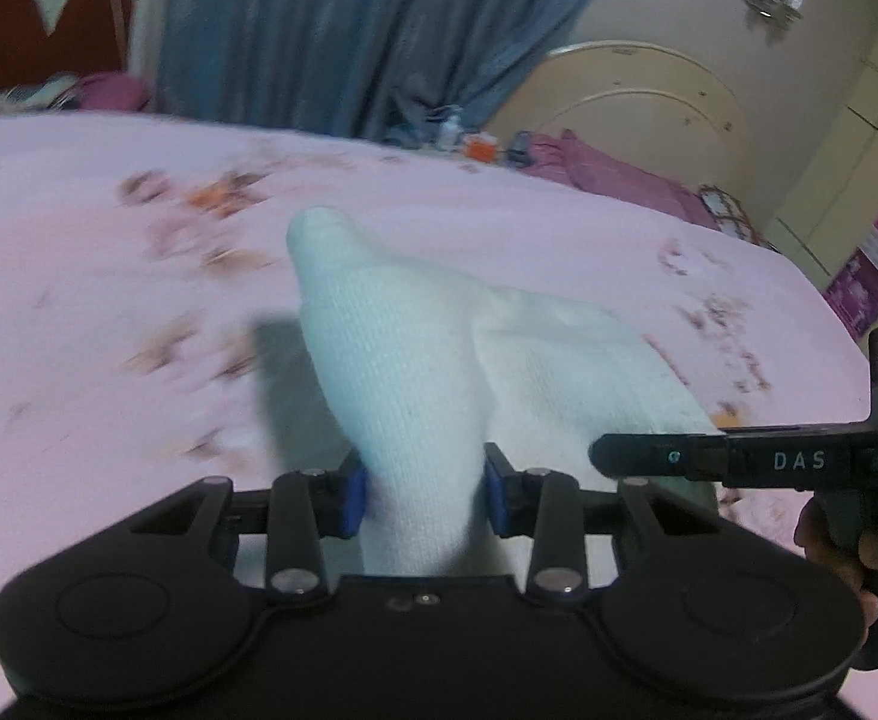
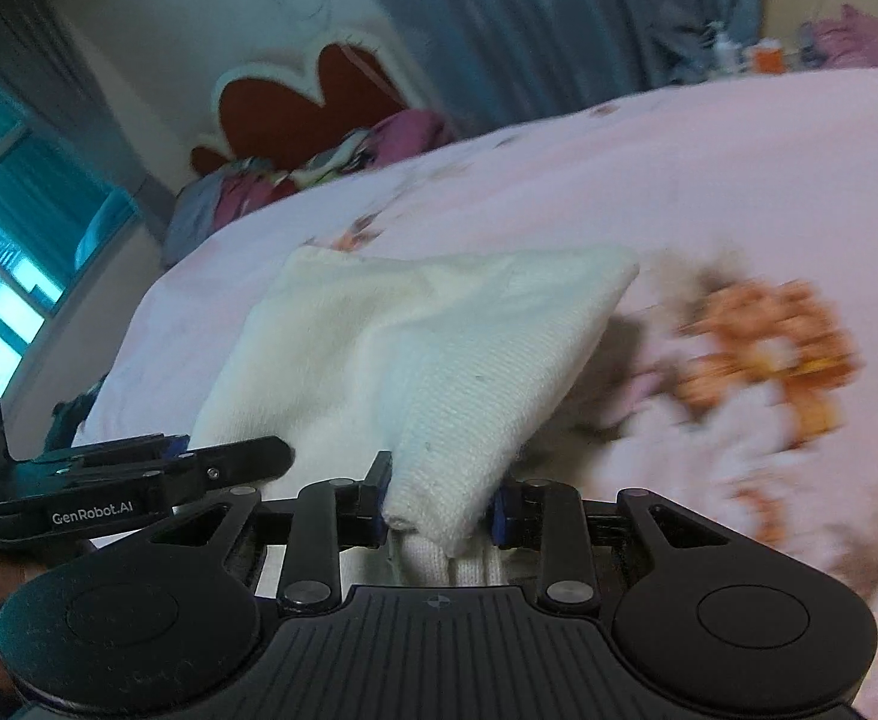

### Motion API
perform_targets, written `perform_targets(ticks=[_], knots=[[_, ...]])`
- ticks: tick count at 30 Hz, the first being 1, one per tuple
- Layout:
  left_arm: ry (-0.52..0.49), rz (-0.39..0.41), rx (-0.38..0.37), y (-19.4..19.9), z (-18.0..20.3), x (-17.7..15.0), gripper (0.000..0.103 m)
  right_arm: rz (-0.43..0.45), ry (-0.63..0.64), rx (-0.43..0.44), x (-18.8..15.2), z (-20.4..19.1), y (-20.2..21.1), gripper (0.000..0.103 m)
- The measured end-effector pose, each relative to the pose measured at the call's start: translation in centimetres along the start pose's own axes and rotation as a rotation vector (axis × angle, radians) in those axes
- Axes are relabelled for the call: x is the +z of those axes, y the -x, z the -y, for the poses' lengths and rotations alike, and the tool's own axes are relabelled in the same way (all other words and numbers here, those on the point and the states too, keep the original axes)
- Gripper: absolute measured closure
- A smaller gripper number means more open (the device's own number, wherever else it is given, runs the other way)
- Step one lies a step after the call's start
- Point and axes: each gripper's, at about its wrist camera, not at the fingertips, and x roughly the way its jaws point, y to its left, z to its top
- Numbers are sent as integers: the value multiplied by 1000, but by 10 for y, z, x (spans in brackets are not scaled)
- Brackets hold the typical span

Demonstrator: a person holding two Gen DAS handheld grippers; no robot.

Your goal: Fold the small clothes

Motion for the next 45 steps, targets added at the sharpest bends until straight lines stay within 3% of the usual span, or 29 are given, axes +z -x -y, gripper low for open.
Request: perform_targets(ticks=[4, 6, 8, 10, 11, 12, 13, 14, 15, 16, 17, 18, 19, 22, 25, 29, 31, 34, 38, 42, 45], knots=[[65, -62, -17, -9, -46, -13, 61, -49, 29, -10, -9, -19, -46, 74], [128, -60, -45, -16, -64, -19, 40, -65, 14, -53, -15, -14, -65, 73], [140, -52, -43, -16, -73, -22, 28, -58, -76, -29, -14, -1, -70, 68], [120, -49, -37, -10, -74, -21, 26, -46, -128, -21, -14, 11, -62, 60], [101, -39, -26, -4, -74, -20, 27, -33, -130, -46, -13, 12, -55, 56], [71, -6, -3, 6, -73, -17, 33, -2, -116, -94, -12, 10, -45, 45], [41, 35, 24, 14, -72, -15, 39, 49, -96, -143, -10, 6, -33, 42], [6, 71, 39, 19, -71, -11, 56, 102, -75, -179, -6, 4, -23, 42], [-20, 90, 34, 19, -71, -4, 61, 146, -46, -202, -1, -1, -16, 47], [-38, 97, 24, 16, -69, 4, 62, 164, -9, -197, 5, -7, -16, 75], [-54, 89, 14, 8, -66, 11, 67, 152, 28, -193, 13, -15, -23, 89], [-71, 75, 0, -1, -64, 17, 72, 126, 74, -198, 20, -23, -36, 97], [-82, 55, -17, -11, -60, 21, 74, 110, 124, -207, 24, -30, -47, 97], [-97, -15, -38, -40, -55, 21, 73, 34, 232, -271, 23, -36, -88, 97], [-64, -16, -71, -39, -60, 21, 73, 15, 271, -400, 22, -25, -108, 97], [-99, 31, -100, -3, -57, 1, 81, 67, 274, -389, 15, -40, -84, 97], [-92, 47, -117, 12, -53, -14, 83, 86, 292, -326, 0, -52, -64, 97], [-125, 63, -109, 24, -35, -40, 83, 33, 358, -231, -33, -72, -55, 97], [-115, 59, -97, 24, -21, -70, 83, -46, 446, -348, -67, -67, -70, 97], [-57, 85, -69, 42, -18, -102, 83, -21, 462, -496, -72, -57, -64, 97], [-19, 114, -26, 65, -18, -119, 83, 20, 420, -369, -82, -65, -35, 97]])
